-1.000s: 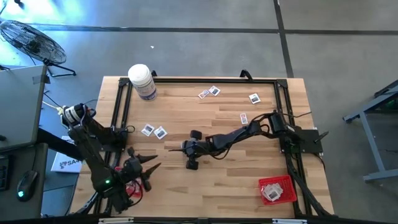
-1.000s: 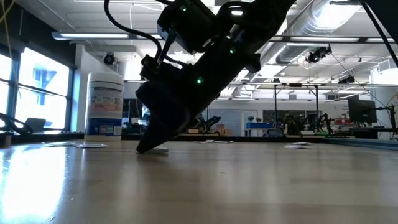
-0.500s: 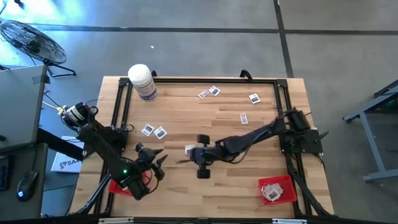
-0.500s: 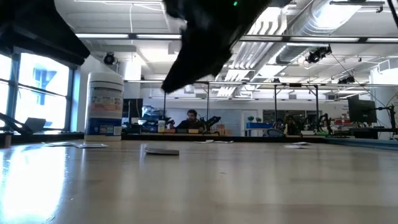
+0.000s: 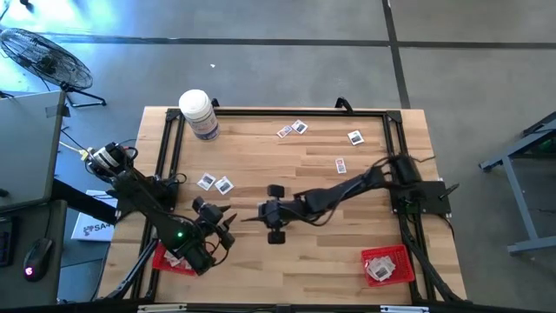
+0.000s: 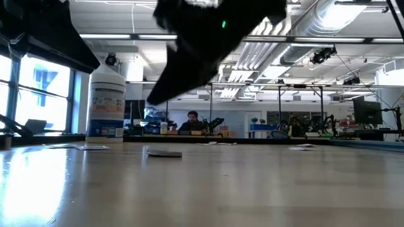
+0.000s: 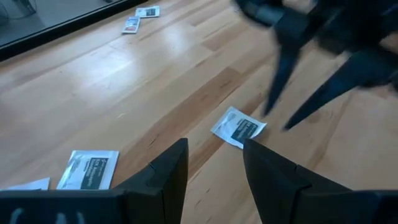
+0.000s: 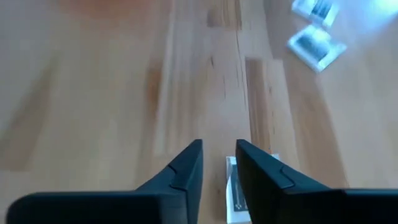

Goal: Pick & Place First Aid Supplies
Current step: Put the towelette pack into the right red bin, then put the ointment pack into the left red bin

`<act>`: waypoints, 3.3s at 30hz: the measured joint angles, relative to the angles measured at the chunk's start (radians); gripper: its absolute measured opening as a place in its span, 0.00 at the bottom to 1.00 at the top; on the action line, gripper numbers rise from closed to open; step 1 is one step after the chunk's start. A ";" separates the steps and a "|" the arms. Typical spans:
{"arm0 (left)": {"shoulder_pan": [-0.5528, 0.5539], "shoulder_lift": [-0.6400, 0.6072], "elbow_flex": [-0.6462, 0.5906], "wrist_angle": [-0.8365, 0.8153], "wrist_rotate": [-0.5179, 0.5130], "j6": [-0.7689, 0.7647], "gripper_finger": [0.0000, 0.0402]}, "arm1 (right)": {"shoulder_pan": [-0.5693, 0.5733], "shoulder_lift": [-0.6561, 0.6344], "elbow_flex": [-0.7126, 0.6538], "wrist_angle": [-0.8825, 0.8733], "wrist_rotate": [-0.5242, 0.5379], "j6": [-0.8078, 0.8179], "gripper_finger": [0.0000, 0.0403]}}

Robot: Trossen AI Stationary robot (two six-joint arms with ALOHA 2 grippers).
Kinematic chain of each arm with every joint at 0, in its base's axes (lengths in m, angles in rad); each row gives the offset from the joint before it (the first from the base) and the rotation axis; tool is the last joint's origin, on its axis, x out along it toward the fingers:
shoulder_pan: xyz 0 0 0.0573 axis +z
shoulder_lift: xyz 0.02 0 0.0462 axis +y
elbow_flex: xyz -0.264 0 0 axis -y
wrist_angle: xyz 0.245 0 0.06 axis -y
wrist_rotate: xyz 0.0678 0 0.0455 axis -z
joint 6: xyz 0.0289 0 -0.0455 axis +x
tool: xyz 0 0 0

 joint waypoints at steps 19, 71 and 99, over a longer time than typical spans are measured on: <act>0.000 0.000 0.000 0.001 0.015 0.015 0.38 | -0.066 0.139 0.003 0.039 -0.101 0.027 0.17; 0.001 0.000 0.000 0.058 -0.101 0.019 0.38 | 0.776 -0.345 -0.083 -1.086 -0.054 1.419 0.01; 0.001 0.000 0.000 0.069 -0.083 0.041 0.38 | 0.634 -0.344 -0.002 -1.164 -0.002 1.273 0.24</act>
